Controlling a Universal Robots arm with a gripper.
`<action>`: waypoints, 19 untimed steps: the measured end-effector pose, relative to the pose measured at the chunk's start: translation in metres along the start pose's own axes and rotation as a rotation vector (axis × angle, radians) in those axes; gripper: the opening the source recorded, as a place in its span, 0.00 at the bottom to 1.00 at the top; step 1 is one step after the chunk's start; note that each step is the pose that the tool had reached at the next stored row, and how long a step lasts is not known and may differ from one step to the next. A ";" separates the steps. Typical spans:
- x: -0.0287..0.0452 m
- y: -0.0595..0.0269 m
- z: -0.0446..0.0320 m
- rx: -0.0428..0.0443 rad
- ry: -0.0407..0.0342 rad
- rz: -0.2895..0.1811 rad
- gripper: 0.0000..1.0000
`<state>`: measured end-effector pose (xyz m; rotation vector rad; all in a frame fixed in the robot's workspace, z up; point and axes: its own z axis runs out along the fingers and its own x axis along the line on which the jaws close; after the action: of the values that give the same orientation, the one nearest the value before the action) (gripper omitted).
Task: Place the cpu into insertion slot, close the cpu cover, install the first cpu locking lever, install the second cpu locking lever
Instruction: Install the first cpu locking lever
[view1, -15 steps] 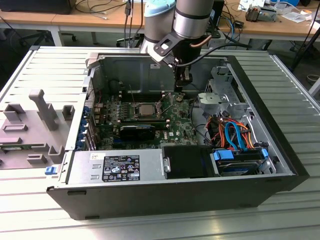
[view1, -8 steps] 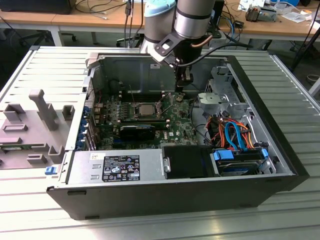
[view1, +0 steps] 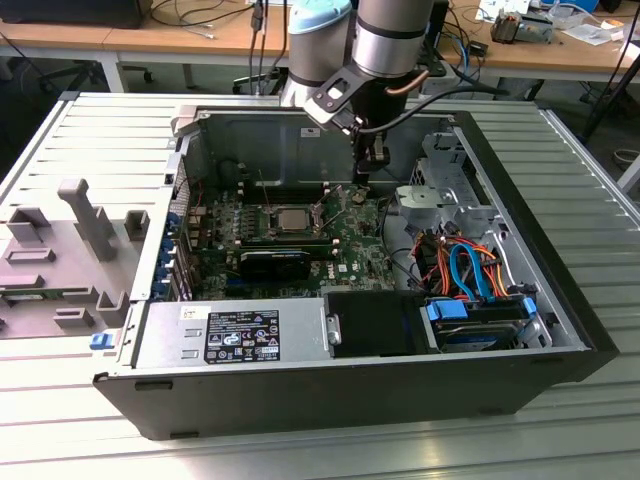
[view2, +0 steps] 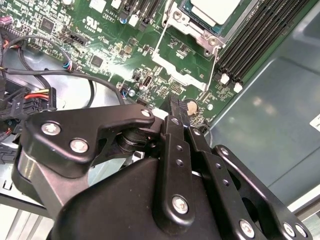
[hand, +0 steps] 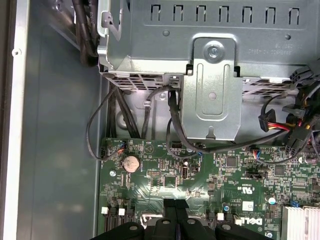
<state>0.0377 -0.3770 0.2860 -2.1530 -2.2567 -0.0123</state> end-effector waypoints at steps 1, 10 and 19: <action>0.0000 0.0007 0.0000 0.0000 0.0000 0.000 0.11; -0.0004 0.0066 0.0039 0.0000 0.0000 0.000 0.11; -0.0007 0.0067 0.0090 0.0001 -0.0001 0.000 0.11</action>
<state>0.0442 -0.3771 0.2769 -2.1530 -2.2567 -0.0122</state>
